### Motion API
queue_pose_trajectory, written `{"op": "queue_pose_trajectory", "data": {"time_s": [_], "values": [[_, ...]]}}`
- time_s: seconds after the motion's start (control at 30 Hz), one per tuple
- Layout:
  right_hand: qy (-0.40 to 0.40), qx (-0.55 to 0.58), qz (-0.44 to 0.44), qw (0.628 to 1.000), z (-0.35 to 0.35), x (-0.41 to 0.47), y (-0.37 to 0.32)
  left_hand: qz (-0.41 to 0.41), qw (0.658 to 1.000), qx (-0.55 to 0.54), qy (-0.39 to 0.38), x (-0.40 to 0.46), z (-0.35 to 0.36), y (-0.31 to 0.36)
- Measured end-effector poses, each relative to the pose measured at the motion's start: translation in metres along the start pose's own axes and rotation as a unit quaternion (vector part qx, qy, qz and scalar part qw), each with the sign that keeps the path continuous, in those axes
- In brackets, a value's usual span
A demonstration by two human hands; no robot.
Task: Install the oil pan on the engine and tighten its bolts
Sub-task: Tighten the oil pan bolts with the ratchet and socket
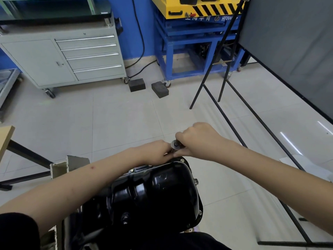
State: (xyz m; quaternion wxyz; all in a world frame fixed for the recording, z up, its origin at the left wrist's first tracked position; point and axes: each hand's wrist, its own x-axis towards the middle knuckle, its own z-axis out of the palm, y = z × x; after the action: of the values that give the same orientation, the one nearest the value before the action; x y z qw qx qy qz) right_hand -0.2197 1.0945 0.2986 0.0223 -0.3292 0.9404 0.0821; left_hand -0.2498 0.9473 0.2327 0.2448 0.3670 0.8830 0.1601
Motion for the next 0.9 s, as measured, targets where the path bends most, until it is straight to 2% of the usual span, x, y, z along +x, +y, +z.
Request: {"op": "queue_pose_trajectory", "data": {"time_s": [0.07,0.2,0.33,0.43,0.57,0.63,0.77,0.83,0.9], "values": [[-0.016,0.028,0.045,0.998,0.0,-0.001,-0.006,-0.015,1.0,0.014,0.008,-0.002,0.002,-0.002],[-0.021,0.034,0.075,0.996,-0.002,0.001,-0.012,-0.021,0.999,0.012,0.033,0.0,0.003,0.001],[-0.044,0.139,0.161,0.976,0.0,0.004,-0.019,-0.015,0.999,-0.008,0.042,0.001,0.003,0.001],[-0.043,0.147,0.126,0.98,-0.001,0.002,-0.012,-0.022,0.999,0.017,0.044,-0.001,0.004,0.0],[-0.033,-0.016,-0.045,0.998,-0.003,0.002,0.006,-0.003,0.999,0.028,0.029,0.002,0.005,0.003],[-0.013,-0.02,-0.022,0.999,-0.002,0.002,0.005,-0.004,1.0,0.023,0.022,0.002,0.003,0.002],[-0.02,0.094,0.132,0.987,0.007,-0.003,-0.011,-0.015,1.0,0.01,0.023,-0.001,-0.001,0.0],[-0.031,0.095,0.124,0.987,0.005,-0.003,-0.01,-0.017,0.999,0.027,0.028,0.0,0.0,0.002],[-0.025,0.06,0.07,0.995,0.001,-0.004,-0.003,-0.005,0.999,0.036,0.031,0.002,0.002,0.004]]}}
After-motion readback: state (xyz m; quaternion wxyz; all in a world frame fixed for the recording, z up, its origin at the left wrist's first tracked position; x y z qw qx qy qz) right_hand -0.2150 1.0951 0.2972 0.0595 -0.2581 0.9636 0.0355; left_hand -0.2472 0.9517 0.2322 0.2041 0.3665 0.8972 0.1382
